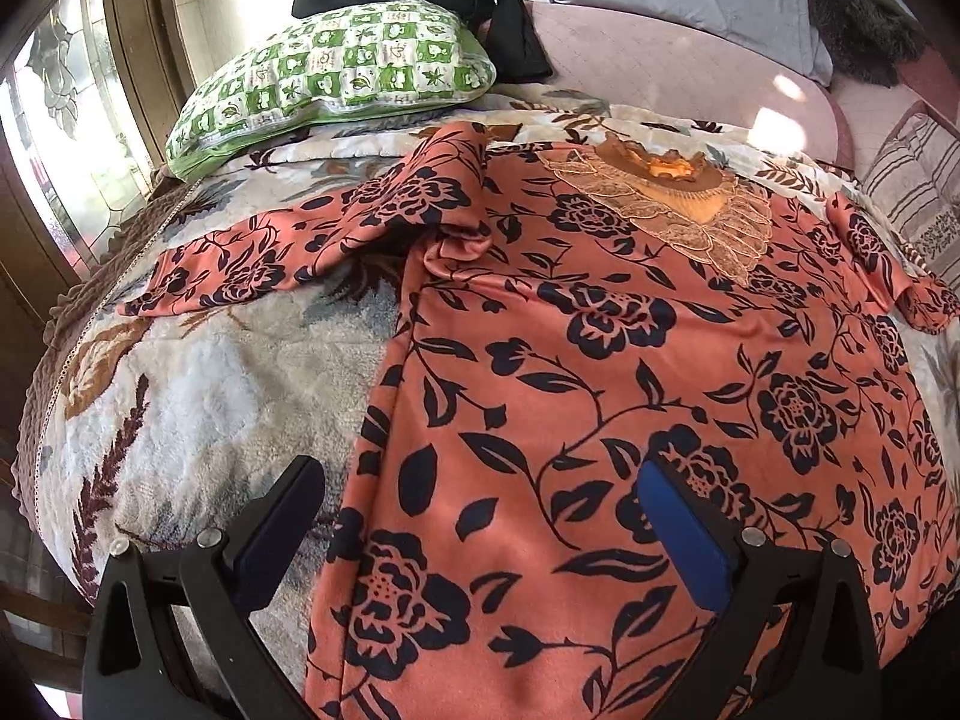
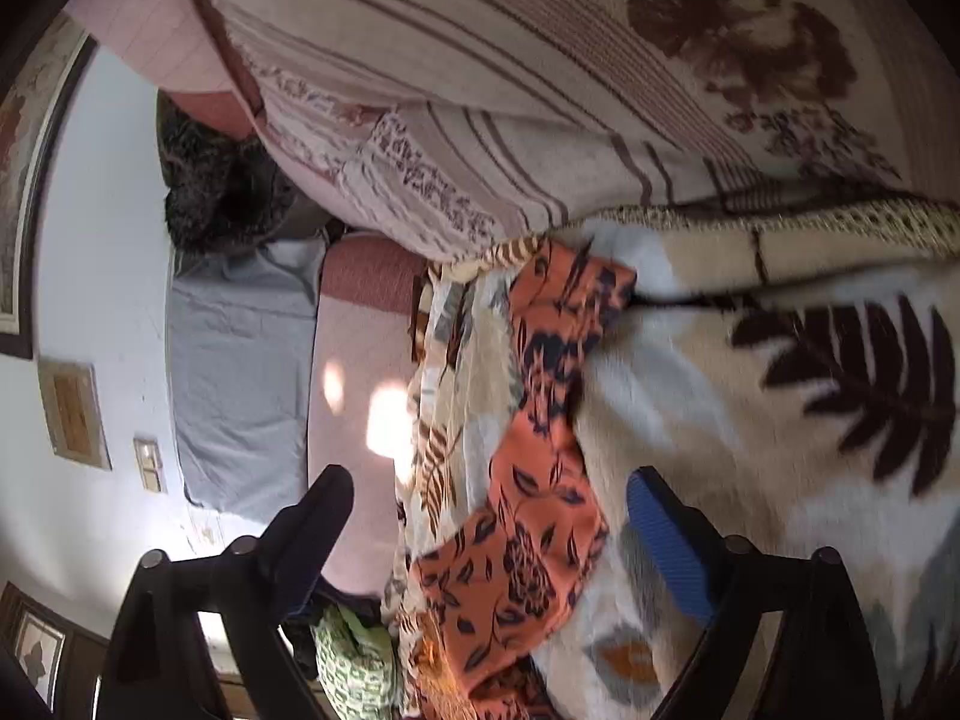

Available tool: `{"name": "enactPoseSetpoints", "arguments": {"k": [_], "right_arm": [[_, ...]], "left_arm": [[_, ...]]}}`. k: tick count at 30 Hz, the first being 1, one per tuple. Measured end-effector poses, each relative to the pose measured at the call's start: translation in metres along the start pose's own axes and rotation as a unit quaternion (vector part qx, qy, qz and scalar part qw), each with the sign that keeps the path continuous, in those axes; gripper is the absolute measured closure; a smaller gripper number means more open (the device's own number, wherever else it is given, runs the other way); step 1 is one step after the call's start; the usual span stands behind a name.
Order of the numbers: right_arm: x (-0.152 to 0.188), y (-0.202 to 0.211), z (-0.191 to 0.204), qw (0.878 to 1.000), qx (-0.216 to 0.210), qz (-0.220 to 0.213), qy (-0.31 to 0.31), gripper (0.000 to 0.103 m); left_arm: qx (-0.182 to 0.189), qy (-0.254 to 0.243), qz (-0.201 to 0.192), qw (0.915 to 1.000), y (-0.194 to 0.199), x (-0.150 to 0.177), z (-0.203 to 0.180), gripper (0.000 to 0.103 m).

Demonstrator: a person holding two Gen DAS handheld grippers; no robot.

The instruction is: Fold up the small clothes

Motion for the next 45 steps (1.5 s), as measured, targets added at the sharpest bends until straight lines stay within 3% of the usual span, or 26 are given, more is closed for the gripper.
{"name": "enactPoseSetpoints", "arguments": {"k": [2,5,6,7,9,10,13,15,18,21,24,26,27,28,29,30,31,33,36,40,42,45], "right_arm": [[-0.015,-0.019,0.003,1.000,0.021,0.002,0.020,0.017],[-0.032,-0.042,0.003,0.997,0.067,0.002,0.050,0.050],[-0.035,-0.050,0.003,0.994,0.090,0.012,0.057,0.070],[-0.037,-0.058,0.005,0.990,0.116,0.026,0.071,0.079],[-0.038,-0.060,0.020,0.981,0.149,0.025,0.118,0.087],[-0.035,-0.058,0.036,0.973,0.165,0.020,0.159,0.098],[-0.009,-0.055,0.110,0.953,0.140,0.016,0.268,0.098],[0.027,-0.051,0.168,0.940,0.093,0.016,0.329,0.098],[0.108,-0.052,0.254,0.913,0.012,0.032,0.406,0.098],[0.207,-0.061,0.310,0.883,-0.053,0.068,0.462,0.098],[0.307,-0.076,0.316,0.864,-0.091,0.118,0.480,0.094],[0.366,-0.103,0.298,0.852,-0.097,0.171,0.486,0.094],[0.394,-0.123,0.283,0.843,-0.092,0.210,0.486,0.077],[0.422,-0.144,0.262,0.829,-0.068,0.255,0.494,0.027],[0.443,-0.163,0.240,0.816,-0.034,0.293,0.498,0.008],[0.456,-0.175,0.219,0.809,-0.011,0.317,0.495,0.006],[0.460,-0.178,0.201,0.809,0.000,0.332,0.484,0.006],[0.446,-0.166,0.180,0.829,-0.010,0.327,0.453,0.006],[0.401,-0.138,0.173,0.856,-0.031,0.296,0.423,0.006],[0.339,-0.104,0.169,0.896,-0.039,0.248,0.365,0.006],[0.322,-0.089,0.159,0.903,-0.047,0.241,0.352,0.006],[0.311,-0.068,0.140,0.902,-0.062,0.248,0.347,0.006]], "left_arm": [[-0.009,0.002,-0.001,1.0000,-0.006,-0.003,0.002,0.000],[-0.019,0.003,0.000,0.9998,-0.015,-0.006,0.005,0.000],[-0.019,0.004,0.001,0.9998,-0.016,-0.006,0.008,0.000],[-0.017,0.006,0.002,0.9998,-0.017,-0.006,0.010,0.000],[-0.016,0.012,-0.002,0.9998,-0.017,-0.006,0.018,0.000],[-0.015,0.016,-0.004,0.9998,-0.016,-0.005,0.022,0.000],[-0.007,0.035,-0.012,0.9993,-0.013,-0.006,0.037,0.000],[-0.001,0.049,-0.016,0.9987,-0.010,-0.006,0.048,0.000],[0.001,0.066,-0.030,0.9974,-0.001,-0.005,0.066,0.000],[0.002,0.085,-0.044,0.9954,0.009,-0.001,0.089,0.000],[0.001,0.109,-0.042,0.9932,0.011,0.005,0.112,0.000],[0.003,0.125,-0.039,0.9914,0.012,0.008,0.124,0.000],[0.006,0.133,-0.036,0.9905,0.012,0.008,0.129,0.000],[0.009,0.136,-0.033,0.9901,0.012,0.008,0.131,0.000],[0.011,0.138,-0.031,0.9898,0.012,0.008,0.133,0.000],[0.014,0.138,-0.033,0.9897,0.014,0.009,0.134,0.000],[0.016,0.136,-0.037,0.9898,0.016,0.008,0.134,0.000],[0.019,0.131,-0.040,0.9904,0.016,0.008,0.132,0.000],[0.031,0.132,-0.032,0.9903,0.013,0.002,0.124,0.000],[0.087,0.131,-0.016,0.9875,0.011,-0.019,0.093,0.000],[0.125,0.113,-0.011,0.9856,0.011,-0.038,0.065,0.000],[0.178,0.087,-0.009,0.9802,0.006,-0.069,0.021,0.000]]}}
Point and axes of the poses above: each gripper's, at about its wrist camera, not at the fingertips, and y roughly against the way its jaws point, z to its left, x to its underside, the point moved 1 cm from there along -y, roughly the way its jaws point, and after that the axes turned 10 degrees about y, right-handed, at the moved point
